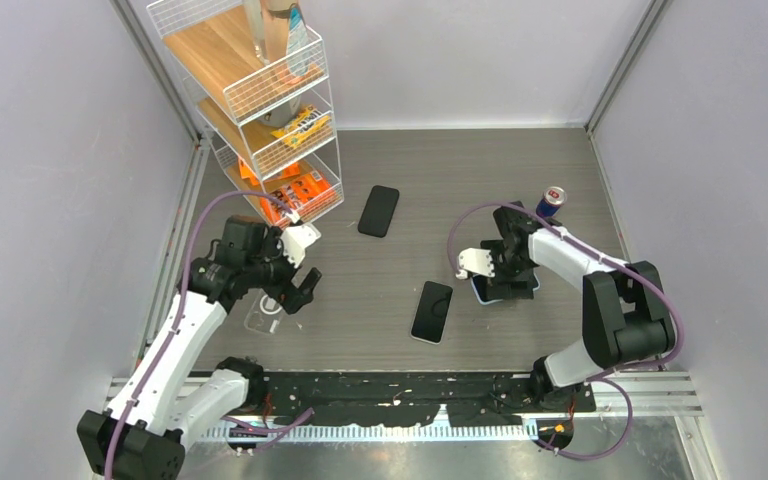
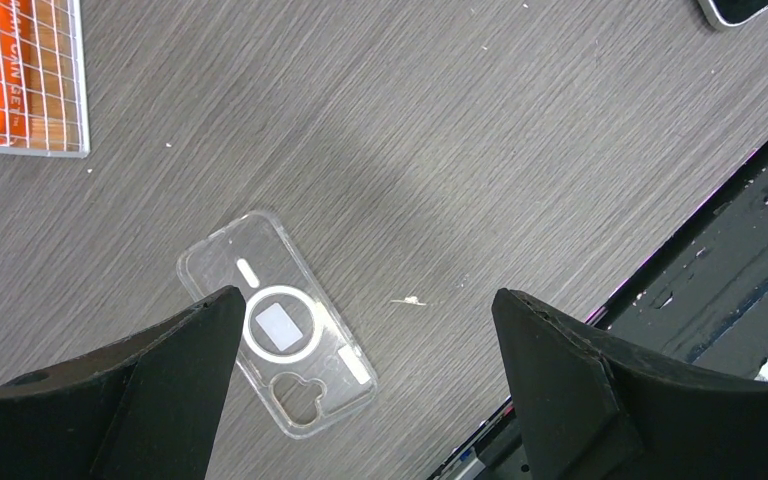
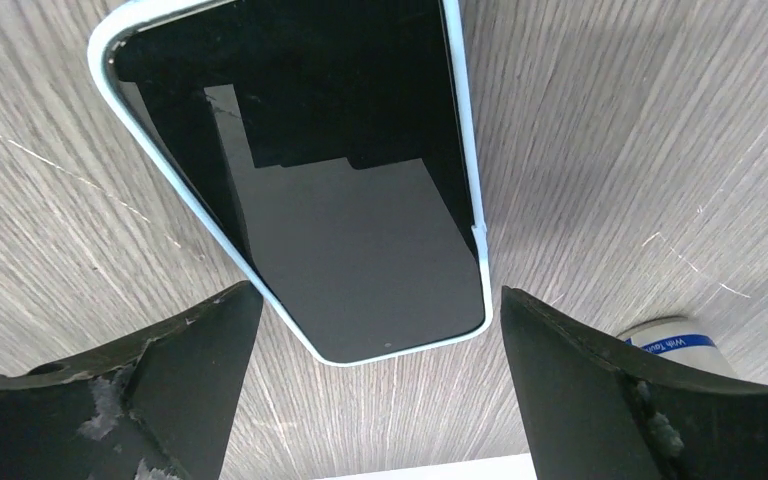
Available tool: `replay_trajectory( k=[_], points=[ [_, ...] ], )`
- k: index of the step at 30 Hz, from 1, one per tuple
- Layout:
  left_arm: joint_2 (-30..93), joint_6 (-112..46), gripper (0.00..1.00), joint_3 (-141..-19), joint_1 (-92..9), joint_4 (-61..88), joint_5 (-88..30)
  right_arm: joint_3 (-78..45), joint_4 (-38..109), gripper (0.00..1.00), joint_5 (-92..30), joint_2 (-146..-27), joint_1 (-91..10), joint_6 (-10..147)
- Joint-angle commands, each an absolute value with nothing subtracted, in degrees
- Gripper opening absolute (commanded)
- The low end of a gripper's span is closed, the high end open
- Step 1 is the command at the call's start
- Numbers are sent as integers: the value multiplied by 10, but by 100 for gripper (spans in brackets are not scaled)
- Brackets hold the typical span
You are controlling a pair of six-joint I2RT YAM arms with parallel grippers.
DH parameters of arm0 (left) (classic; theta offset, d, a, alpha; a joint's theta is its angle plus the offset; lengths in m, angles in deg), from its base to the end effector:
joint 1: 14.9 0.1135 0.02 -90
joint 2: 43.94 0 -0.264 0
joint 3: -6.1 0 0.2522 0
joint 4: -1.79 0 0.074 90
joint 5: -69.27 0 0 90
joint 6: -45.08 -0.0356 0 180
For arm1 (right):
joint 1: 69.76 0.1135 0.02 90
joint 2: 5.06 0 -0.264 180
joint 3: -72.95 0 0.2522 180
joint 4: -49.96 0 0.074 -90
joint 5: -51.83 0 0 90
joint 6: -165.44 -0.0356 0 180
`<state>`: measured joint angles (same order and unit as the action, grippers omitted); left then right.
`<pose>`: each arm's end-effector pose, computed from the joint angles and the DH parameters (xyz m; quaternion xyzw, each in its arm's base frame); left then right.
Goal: Take the phone out of the phone case
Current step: Pick up the phone at the center of the board.
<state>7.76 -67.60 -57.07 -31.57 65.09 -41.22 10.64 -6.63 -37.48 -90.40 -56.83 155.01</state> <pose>0.1592 -0.0607 0.2864 0.3679 0.8561 -0.1510 0.3301 0.2440 0.0564 0.1702 -0.7198 0.6883 -0.0447 0.0789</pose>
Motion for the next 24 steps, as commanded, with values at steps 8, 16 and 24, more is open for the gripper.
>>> replay_trajectory(
  k=[8, 16, 24],
  points=[
    [104, -687, 99, -595, -326, 629, -381, 86, -41, 95, -380, -952, -574, 1588],
    [113, -698, 100, -595, -327, 627, -378, 74, -62, 95, -372, -980, -575, 1601],
    [126, -704, 99, -599, -330, 625, -386, 52, -104, 95, -357, -1028, -575, 1613]
  ],
)
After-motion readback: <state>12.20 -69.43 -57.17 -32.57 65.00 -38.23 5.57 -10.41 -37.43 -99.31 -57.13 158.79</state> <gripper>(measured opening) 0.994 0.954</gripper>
